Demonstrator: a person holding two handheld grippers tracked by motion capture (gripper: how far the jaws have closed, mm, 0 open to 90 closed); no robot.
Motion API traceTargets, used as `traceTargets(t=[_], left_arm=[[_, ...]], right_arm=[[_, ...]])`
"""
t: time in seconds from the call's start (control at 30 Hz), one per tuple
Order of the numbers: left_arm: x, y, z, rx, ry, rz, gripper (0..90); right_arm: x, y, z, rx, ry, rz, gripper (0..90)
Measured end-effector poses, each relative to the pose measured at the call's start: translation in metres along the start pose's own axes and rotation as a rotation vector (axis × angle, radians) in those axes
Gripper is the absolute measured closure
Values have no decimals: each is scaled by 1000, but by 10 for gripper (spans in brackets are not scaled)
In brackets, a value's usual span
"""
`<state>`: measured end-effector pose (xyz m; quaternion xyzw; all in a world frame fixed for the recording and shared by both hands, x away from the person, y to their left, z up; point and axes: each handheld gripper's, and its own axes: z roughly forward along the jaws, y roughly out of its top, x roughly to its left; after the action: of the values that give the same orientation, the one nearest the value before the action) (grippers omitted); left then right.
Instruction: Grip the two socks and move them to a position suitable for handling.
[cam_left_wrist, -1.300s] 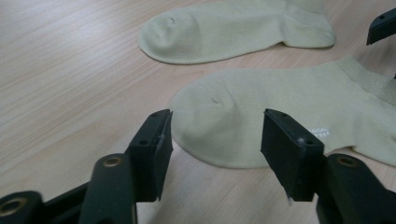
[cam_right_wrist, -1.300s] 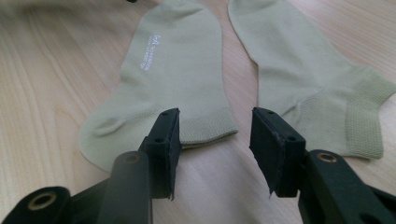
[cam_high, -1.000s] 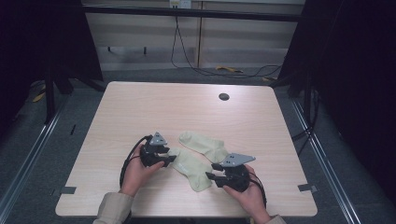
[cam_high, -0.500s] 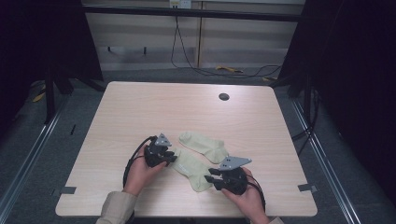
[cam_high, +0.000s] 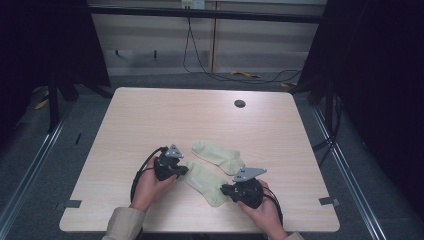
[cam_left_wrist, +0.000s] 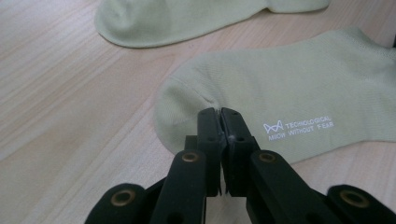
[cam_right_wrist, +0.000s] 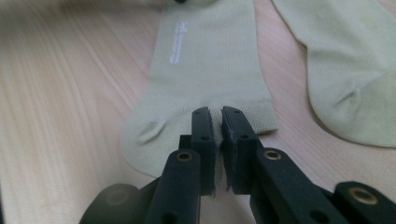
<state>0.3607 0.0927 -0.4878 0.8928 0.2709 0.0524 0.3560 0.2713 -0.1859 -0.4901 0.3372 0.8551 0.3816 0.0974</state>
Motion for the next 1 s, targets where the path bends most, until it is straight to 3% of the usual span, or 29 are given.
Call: traceTargets(t=[0.43,0.77,1.0], left_arm=[[0,20,-21,-67,-2,-1,876],[10,35,-18,-113,15,-44,875],[15,46,-9,-99,28,-41,875]], right_arm=[[-4,17,-22,-60,38,-32,842],[-32,29,-29,-88,45,-35,842],[-48,35,-28,-87,47,-47,840]])
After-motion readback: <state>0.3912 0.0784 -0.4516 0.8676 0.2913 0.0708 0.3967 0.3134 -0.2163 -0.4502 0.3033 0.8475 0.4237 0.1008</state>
